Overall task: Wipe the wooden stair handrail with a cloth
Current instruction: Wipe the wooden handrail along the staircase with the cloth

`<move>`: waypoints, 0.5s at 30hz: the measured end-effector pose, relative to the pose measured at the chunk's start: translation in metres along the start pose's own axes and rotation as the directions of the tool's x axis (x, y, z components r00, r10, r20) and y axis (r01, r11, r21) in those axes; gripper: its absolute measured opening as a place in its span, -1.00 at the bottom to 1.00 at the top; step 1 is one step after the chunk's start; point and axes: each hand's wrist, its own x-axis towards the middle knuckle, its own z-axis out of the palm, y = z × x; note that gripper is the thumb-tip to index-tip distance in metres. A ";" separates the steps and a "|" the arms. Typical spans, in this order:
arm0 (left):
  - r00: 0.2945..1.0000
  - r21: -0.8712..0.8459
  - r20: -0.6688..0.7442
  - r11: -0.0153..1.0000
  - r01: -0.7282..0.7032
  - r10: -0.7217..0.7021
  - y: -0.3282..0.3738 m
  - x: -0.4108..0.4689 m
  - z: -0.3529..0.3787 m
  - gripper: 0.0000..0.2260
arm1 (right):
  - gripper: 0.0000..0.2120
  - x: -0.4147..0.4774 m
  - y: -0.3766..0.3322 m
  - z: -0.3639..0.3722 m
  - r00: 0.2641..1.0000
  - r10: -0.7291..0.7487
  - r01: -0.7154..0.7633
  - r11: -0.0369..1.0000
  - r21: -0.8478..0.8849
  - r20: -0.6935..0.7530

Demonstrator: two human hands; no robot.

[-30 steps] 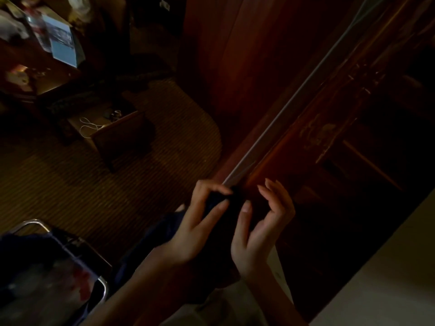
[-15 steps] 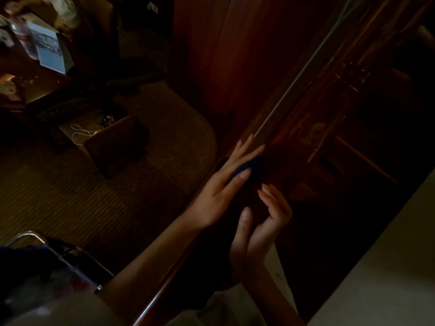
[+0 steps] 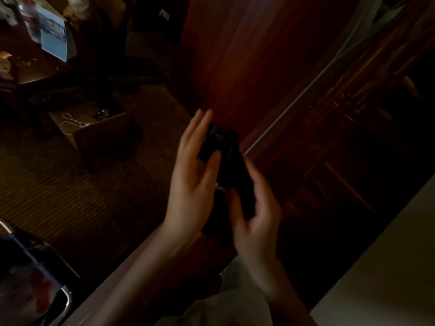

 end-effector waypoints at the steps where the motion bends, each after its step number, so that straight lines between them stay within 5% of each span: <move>1: 0.999 0.041 -0.039 0.999 0.027 -0.026 -0.009 -0.002 -0.009 -0.53 | -0.66 0.010 -0.001 -0.007 0.998 -0.055 0.054 0.988 -0.144 0.002; 3: 0.990 0.121 -0.061 0.983 0.135 -0.129 -0.029 -0.016 -0.026 -0.47 | -0.74 0.026 -0.004 -0.021 0.979 -0.151 0.199 0.857 -0.476 0.137; 5: 0.962 0.174 -0.075 0.947 0.271 -0.261 -0.051 -0.037 -0.038 -0.52 | -0.74 0.032 -0.005 -0.020 0.883 -0.158 0.428 0.656 -0.621 0.442; 7: 0.921 0.130 -0.089 0.912 0.389 -0.380 -0.068 -0.061 -0.042 -0.51 | -0.76 0.032 -0.004 -0.003 0.677 -0.069 0.615 0.600 -0.512 0.733; 10: 0.863 0.084 -0.103 0.860 0.503 -0.494 -0.078 -0.088 -0.039 -0.50 | -0.66 0.029 -0.005 0.032 0.408 0.169 0.632 0.657 -0.411 0.897; 12: 0.843 0.084 -0.115 0.841 0.535 -0.525 -0.080 -0.096 -0.038 -0.51 | -0.77 0.049 -0.005 0.039 0.367 0.235 0.662 0.614 -0.430 0.900; 15: 0.854 0.199 -0.045 0.833 0.517 -0.519 -0.082 -0.099 -0.031 -0.60 | -0.79 0.098 0.007 0.013 0.470 0.402 0.600 0.507 -0.619 0.786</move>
